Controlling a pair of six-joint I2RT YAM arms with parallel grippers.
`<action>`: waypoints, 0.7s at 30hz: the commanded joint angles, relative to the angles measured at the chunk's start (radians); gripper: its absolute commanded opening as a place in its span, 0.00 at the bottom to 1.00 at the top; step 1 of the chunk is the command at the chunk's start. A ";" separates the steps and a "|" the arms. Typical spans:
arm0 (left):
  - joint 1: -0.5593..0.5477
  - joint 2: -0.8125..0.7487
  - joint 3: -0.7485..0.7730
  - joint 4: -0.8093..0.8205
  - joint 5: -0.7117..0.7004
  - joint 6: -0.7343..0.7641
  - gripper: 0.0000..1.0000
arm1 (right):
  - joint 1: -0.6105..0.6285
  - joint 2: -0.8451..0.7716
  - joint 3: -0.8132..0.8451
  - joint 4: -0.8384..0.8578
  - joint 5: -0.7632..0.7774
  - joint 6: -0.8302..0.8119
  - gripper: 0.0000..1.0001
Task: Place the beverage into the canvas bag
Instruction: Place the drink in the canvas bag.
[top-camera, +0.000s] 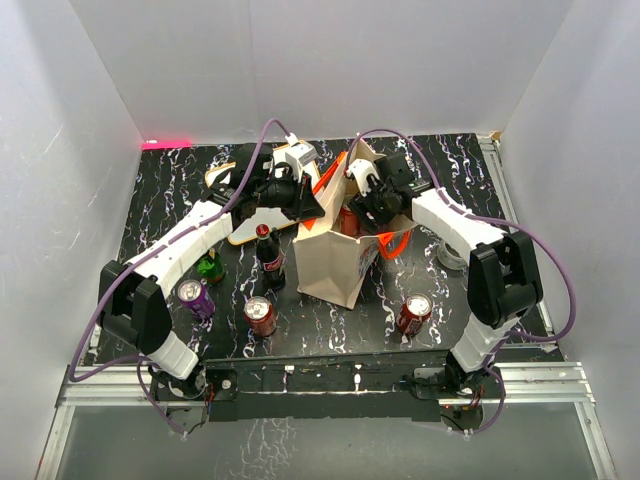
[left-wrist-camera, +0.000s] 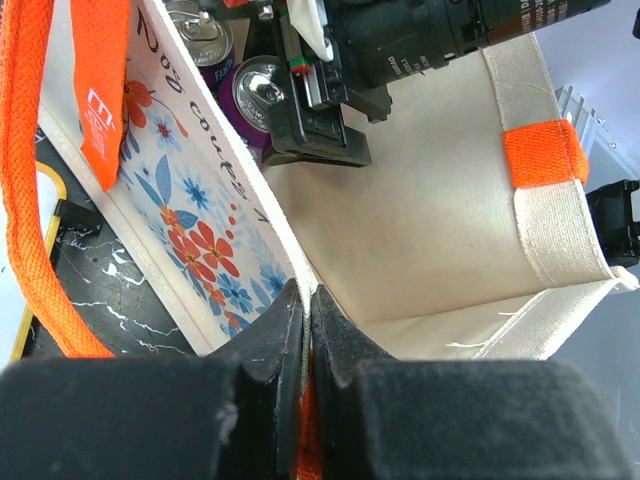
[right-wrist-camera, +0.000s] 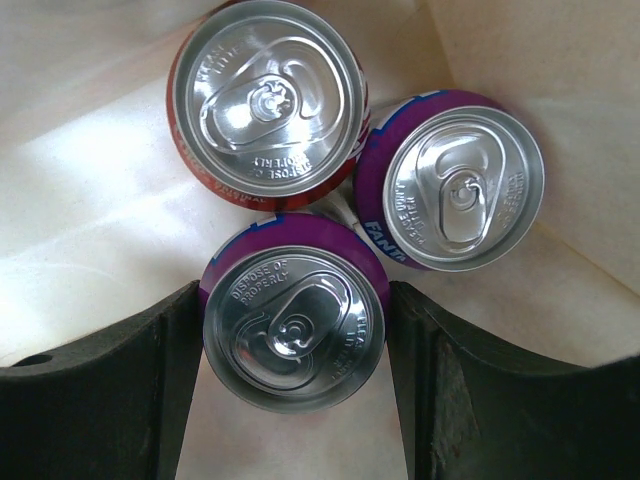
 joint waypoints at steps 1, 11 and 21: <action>-0.003 -0.061 -0.008 -0.026 0.038 0.015 0.00 | -0.044 0.016 0.032 0.104 0.077 -0.018 0.12; -0.003 -0.059 -0.005 -0.028 0.040 0.015 0.00 | -0.054 0.053 0.024 0.144 0.087 0.001 0.15; -0.003 -0.063 -0.005 -0.027 0.043 0.015 0.00 | -0.064 0.068 0.030 0.144 0.100 0.005 0.24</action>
